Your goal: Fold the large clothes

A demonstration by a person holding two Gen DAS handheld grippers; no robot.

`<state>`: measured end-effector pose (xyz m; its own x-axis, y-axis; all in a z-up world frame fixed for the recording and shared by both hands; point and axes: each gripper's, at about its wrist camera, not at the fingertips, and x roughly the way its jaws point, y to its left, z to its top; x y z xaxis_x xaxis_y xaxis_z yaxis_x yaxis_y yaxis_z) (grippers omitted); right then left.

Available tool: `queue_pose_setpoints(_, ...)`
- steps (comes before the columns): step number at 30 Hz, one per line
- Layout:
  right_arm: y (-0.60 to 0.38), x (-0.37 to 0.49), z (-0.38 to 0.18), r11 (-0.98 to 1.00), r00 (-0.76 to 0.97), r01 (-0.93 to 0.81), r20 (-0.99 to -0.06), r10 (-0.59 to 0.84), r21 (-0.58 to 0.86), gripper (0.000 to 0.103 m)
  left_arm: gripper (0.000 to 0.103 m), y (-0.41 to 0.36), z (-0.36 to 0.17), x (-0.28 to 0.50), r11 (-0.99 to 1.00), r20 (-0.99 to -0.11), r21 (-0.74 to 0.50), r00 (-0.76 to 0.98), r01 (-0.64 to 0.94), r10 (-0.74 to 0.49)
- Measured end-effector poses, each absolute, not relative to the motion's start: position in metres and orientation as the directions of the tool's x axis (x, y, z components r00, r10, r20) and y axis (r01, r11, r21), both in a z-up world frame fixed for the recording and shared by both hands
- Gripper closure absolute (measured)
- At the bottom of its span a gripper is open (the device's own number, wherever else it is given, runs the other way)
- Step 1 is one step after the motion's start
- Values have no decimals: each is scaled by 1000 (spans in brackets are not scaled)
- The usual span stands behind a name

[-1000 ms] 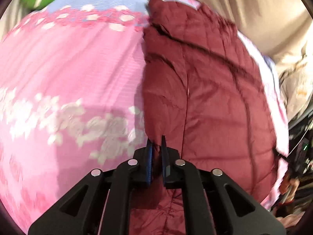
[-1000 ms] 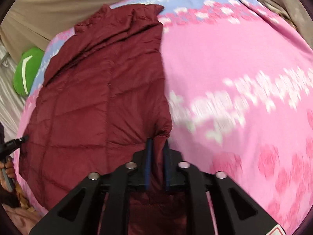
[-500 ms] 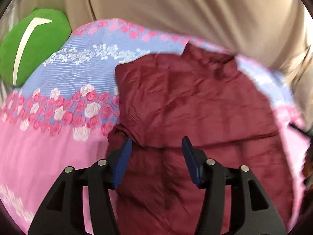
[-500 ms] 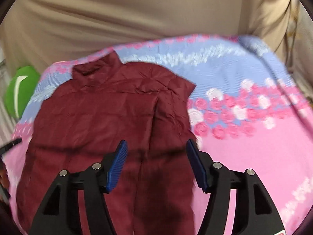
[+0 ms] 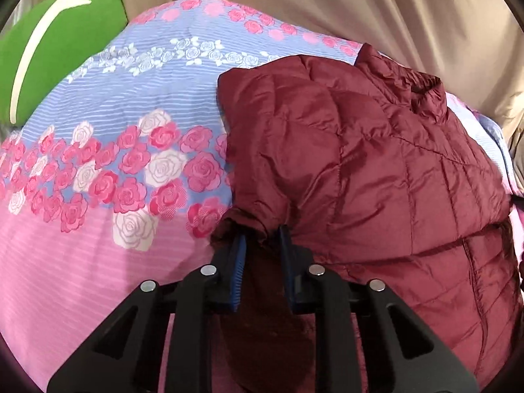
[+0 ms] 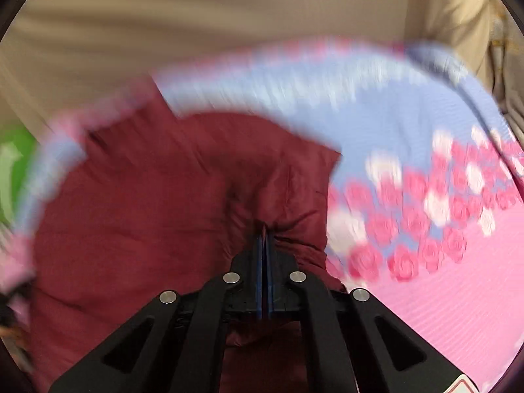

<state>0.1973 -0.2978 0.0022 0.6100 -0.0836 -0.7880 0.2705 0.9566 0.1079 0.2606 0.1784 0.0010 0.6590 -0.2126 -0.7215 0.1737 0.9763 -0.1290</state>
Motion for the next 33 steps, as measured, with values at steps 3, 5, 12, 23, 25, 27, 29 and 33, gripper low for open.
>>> queue_pose_setpoints(3,-298,189,11,950,617,300,-777,-124,87,100,83,186,7,254,972,-721,-173,653,157,-234)
queue_pose_setpoints(5,-289,181,37,944,661,313,-737,-140,102,90,83,193,18,246,966,-710,-207,655,155,-258)
queue_pose_setpoints(12,-135,232,94,968,692,-145,-679,246,204,90,76,179,56,244,947,-650,-237,688,218,-321)
queue_pose_setpoints(23,-7,313,3,949,554,-286,-786,276,132,97,77,157,12,285,972,-735,-191,637,137,-234)
queue_pose_setpoints(25,-36,308,19,951,581,-255,-757,297,178,95,77,156,23,281,971,-728,-185,642,149,-238)
queue_pose_setpoints(27,-73,301,41,969,652,-197,-717,245,151,86,76,155,43,280,964,-694,-194,669,180,-265)
queue_pose_setpoints(29,-118,301,59,983,696,-115,-694,183,145,83,69,144,68,287,955,-655,-197,695,224,-298)
queue_pose_setpoints(33,-186,320,59,984,681,14,-722,122,179,82,60,95,93,321,938,-623,-180,703,297,-342)
